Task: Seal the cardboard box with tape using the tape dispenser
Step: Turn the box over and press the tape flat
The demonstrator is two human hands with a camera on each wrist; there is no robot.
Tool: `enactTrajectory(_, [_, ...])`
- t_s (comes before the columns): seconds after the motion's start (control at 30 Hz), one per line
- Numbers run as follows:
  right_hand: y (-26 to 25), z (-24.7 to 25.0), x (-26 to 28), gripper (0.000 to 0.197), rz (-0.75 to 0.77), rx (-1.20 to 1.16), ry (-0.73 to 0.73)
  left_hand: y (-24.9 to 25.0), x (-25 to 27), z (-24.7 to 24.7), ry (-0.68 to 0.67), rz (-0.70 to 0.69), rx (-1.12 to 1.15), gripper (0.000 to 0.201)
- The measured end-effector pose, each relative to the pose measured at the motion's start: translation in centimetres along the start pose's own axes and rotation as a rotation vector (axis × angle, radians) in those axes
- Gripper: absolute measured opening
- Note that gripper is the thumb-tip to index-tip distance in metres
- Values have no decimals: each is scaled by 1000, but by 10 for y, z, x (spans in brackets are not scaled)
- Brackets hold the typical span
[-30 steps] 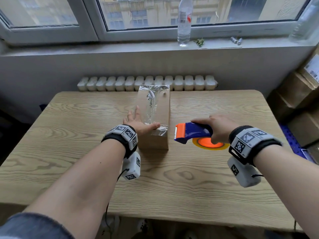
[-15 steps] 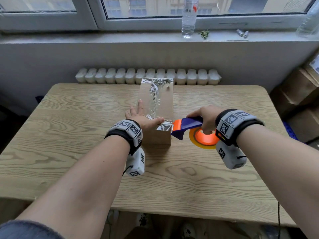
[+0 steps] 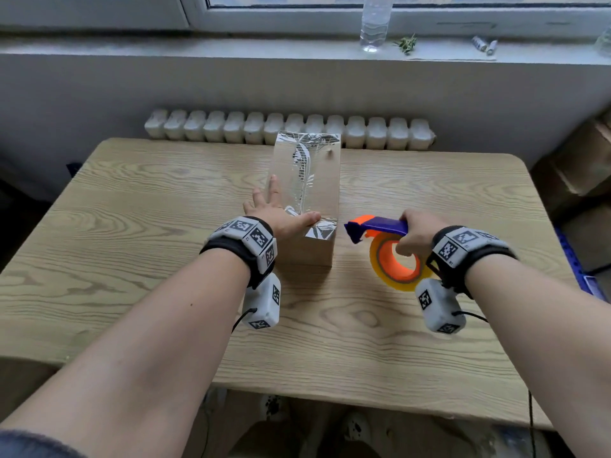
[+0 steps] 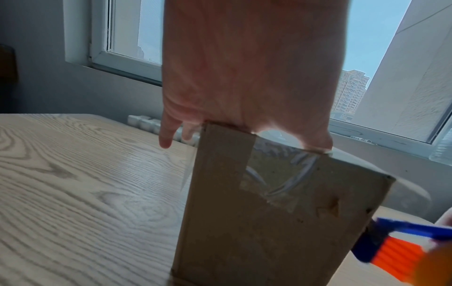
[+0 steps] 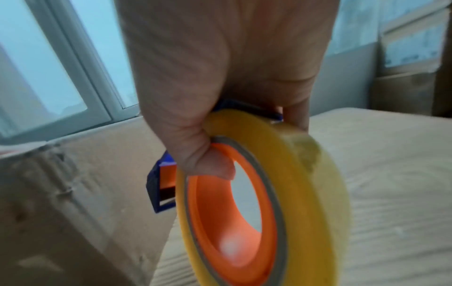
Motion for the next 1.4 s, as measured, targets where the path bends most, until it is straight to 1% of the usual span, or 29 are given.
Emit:
enactTrajectory(0.1, [-5, -10, -14, 31, 17, -108, -50, -2, -2, 0, 4, -8, 6, 119])
enactTrajectory(0.2, [-4, -26, -27, 29, 19, -125, -111, -2, -3, 0, 1, -5, 20, 119])
enactTrajectory(0.3, [-5, -30, -32, 33, 22, -95, -82, -2, -1, 1, -27, -17, 45, 118])
enactTrajectory(0.37, [-13, -25, -30, 45, 34, -63, -25, -1, 0, 1, -41, -28, 62, 117])
enactTrajectory(0.43, [-29, -10, -22, 54, 95, -127, 84, 1, 0, 1, -54, -38, 67, 112])
enactTrajectory(0.53, [-65, 16, -3, 52, 262, -194, 314, -2, -2, 6, -96, -67, 45, 96])
enactTrajectory(0.57, [-78, 21, 5, 50, 318, -170, 354, -4, -2, 8, -108, -92, 28, 92])
enactTrajectory(0.63, [-102, 21, 16, 48, 385, -53, 347, -8, -4, 18, -102, -173, -4, 82])
enactTrajectory(0.7, [-118, 13, 21, 50, 381, 92, 284, -12, -3, 29, -52, -254, -55, 70])
enactTrajectory(0.77, [-129, 8, 23, 53, 358, 187, 247, -15, -1, 39, 1, -306, -151, 63])
enactTrajectory(0.83, [-134, 5, 24, 58, 320, 222, 216, -15, 2, 44, 28, -332, -267, 64])
enactTrajectory(0.9, [-137, 4, 26, 60, 292, 218, 193, -13, 4, 44, 31, -337, -359, 74])
enactTrajectory(1.0, [-143, 4, 29, 59, 280, 197, 197, -12, 4, 43, 38, -351, -390, 87])
enactTrajectory(1.13, [-149, 4, 27, 62, 256, 195, 197, -12, 1, 44, 52, -383, -410, 95])
enactTrajectory(1.3, [-150, 6, 28, 69, 259, 193, 177, -10, 3, 48, 72, -424, -437, 100])
enactTrajectory(1.4, [-152, 6, 29, 67, 267, 205, 180, -8, 2, 48, 70, -429, -485, 95])
Point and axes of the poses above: each hand's wrist, its own x-axis away from the middle knuckle, its own z-axis out of the back of the hand, y = z × x, the point moved 5 cm from there along -x, towards the middle knuckle, and after that the axes turned 13 degrees about -y, right-handed, at the moved point
